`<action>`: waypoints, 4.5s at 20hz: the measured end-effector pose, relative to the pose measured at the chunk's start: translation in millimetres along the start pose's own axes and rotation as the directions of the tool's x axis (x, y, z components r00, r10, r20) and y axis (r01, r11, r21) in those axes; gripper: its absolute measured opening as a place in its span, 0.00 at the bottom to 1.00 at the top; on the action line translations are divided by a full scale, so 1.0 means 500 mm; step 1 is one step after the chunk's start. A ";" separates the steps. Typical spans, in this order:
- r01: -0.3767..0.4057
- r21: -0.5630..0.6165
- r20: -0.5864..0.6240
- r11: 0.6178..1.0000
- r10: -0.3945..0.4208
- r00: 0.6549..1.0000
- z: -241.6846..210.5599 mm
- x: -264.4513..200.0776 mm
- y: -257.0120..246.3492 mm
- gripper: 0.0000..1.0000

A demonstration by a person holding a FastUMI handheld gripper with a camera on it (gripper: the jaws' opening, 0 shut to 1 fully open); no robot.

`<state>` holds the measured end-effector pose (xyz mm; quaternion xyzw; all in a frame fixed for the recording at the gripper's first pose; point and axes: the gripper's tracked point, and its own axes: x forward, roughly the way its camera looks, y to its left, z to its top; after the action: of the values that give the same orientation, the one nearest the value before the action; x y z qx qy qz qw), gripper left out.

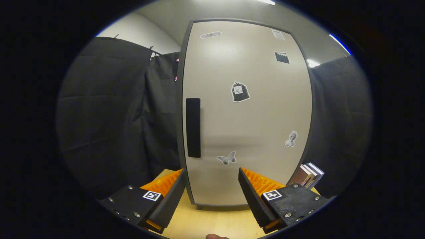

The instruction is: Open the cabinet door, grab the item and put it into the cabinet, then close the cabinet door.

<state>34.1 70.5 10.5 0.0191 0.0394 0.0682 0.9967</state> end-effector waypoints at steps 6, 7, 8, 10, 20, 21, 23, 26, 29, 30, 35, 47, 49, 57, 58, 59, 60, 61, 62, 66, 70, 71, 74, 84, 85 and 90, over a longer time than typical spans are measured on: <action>-0.012 -0.021 -0.018 1.000 0.012 1.000 -0.009 0.047 0.057 0.95; -0.009 -0.033 -0.011 0.999 0.008 1.000 -0.003 0.058 0.061 0.95; -0.005 -0.040 -0.004 0.999 0.005 1.000 0.003 0.069 0.067 0.95; 0.008 -0.053 0.007 0.999 -0.007 1.000 0.009 0.101 0.073 0.95; 0.041 -0.008 0.037 0.999 -0.040 0.998 0.069 0.197 0.063 0.37; 0.036 -0.011 0.031 0.999 -0.035 0.999 0.068 0.200 0.063 0.36; 0.006 -0.033 0.028 0.999 -0.005 1.000 0.067 0.202 0.064 0.30; -0.038 -0.074 0.018 0.997 0.040 0.999 0.063 0.196 0.064 0.24; -0.082 -0.080 0.023 0.993 0.084 0.996 0.061 0.181 0.067 0.23; -0.097 -0.085 0.026 0.992 0.099 0.995 0.061 0.174 0.066 0.23; -0.202 -0.089 -0.012 0.975 0.201 0.979 0.061 0.126 0.070 0.23; -0.482 -0.074 -0.072 0.873 0.477 0.876 0.060 -0.003 0.062 0.22; -0.513 -0.076 -0.079 0.855 0.508 0.858 0.057 -0.013 0.053 0.22; -0.634 -0.071 -0.097 0.770 0.628 0.773 0.047 -0.020 0.018 0.22; -0.645 -0.069 -0.097 0.761 0.638 0.764 0.047 -0.021 0.011 0.23; -0.654 -0.069 -0.099 0.753 0.647 0.756 0.045 -0.022 0.006 0.23; -0.661 -0.068 -0.102 0.747 0.654 0.749 0.045 -0.023 -0.001 0.22; -0.667 -0.064 -0.103 0.743 0.660 0.745 0.043 -0.024 -0.007 0.22; -0.671 -0.058 -0.102 0.739 0.664 0.741 0.044 -0.026 -0.014 0.22; -0.672 -0.045 -0.089 0.739 0.667 0.739 0.042 -0.024 -0.036 0.22; -0.654 -0.047 -0.071 0.755 0.650 0.756 0.043 -0.043 -0.065 0.23; -0.652 -0.047 -0.067 0.757 0.649 0.758 0.043 -0.048 -0.071 0.23; -0.635 -0.066 -0.062 0.769 0.632 0.772 0.041 -0.053 -0.090 0.23; -0.466 -0.110 0.010 0.878 0.470 0.883 0.031 -0.075 -0.224 0.41; -0.409 -0.134 0.038 0.903 0.417 0.908 0.040 -0.072 -0.255 0.50; -0.243 -0.010 0.086 0.970 0.243 0.966 0.038 -0.070 -0.353 0.64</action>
<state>24.7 -109.4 24.5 0.0272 -0.0067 0.1889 0.9816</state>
